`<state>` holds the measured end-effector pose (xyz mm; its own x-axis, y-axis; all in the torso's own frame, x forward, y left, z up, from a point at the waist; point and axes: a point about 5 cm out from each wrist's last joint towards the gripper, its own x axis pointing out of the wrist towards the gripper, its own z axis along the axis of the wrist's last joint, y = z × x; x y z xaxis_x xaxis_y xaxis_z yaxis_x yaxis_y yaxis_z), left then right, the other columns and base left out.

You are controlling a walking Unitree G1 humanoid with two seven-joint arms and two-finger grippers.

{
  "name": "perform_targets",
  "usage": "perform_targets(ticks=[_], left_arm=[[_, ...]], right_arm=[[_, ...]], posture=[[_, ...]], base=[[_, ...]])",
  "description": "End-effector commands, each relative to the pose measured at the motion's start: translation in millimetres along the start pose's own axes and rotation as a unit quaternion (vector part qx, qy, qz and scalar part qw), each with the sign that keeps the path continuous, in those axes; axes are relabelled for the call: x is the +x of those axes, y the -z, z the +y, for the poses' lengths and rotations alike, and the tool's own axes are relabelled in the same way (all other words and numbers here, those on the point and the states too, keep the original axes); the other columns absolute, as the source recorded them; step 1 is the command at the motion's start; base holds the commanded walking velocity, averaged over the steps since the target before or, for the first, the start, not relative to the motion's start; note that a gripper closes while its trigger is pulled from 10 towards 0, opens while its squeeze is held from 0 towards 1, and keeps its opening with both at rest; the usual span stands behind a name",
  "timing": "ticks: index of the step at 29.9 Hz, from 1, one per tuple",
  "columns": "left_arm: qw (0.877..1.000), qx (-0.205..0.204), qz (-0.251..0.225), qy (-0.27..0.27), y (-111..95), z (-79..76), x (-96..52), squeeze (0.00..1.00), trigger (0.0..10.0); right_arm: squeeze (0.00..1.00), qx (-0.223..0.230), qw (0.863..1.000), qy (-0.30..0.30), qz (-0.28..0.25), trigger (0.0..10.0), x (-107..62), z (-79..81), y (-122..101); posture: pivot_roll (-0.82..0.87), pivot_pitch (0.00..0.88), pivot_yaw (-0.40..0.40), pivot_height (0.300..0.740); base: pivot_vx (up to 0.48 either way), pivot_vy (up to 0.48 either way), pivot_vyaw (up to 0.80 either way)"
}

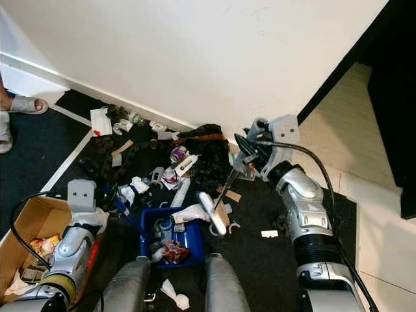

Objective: Sweep floor

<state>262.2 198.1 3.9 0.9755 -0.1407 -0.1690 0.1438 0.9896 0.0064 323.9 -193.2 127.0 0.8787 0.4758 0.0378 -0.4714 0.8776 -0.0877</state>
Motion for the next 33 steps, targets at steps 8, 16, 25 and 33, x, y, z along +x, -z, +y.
perform_targets(ticks=[8, 16, 25, 33], left_arm=[[1.000, 0.002, -0.007, 0.011, 0.7, -9.0, 0.1, 0.00, 10.0], [1.000, 0.000, -0.012, 0.020, -2.9, -15.6, 5.2, 0.00, 10.0], [1.000, 0.002, -0.012, 0.019, -2.9, -16.1, 5.8, 0.00, 10.0], [1.000, 0.000, -0.010, 0.024, -1.7, -20.9, 6.1, 0.00, 10.0]], right_arm=[[0.00, 0.045, 0.996, -0.056, -0.046, 10.0, 12.5, 39.3, -1.1], [0.00, 0.049, 0.992, -0.089, -0.070, 10.0, 21.8, 56.1, -12.3], [0.00, 0.114, 0.983, -0.076, -0.121, 10.0, 19.7, 42.2, -32.3], [0.00, 0.147, 0.971, -0.041, -0.187, 10.0, 14.7, 14.4, -61.5]], posture=[[0.05, 0.231, -0.092, 0.740], [0.05, 0.222, -0.092, 0.740], [0.05, 0.216, -0.094, 0.740], [0.05, 0.213, -0.094, 0.740]], base=[[0.000, 0.000, 0.00], [0.000, 0.000, 0.00], [0.000, 0.000, 0.00], [0.000, 0.000, 0.00]])
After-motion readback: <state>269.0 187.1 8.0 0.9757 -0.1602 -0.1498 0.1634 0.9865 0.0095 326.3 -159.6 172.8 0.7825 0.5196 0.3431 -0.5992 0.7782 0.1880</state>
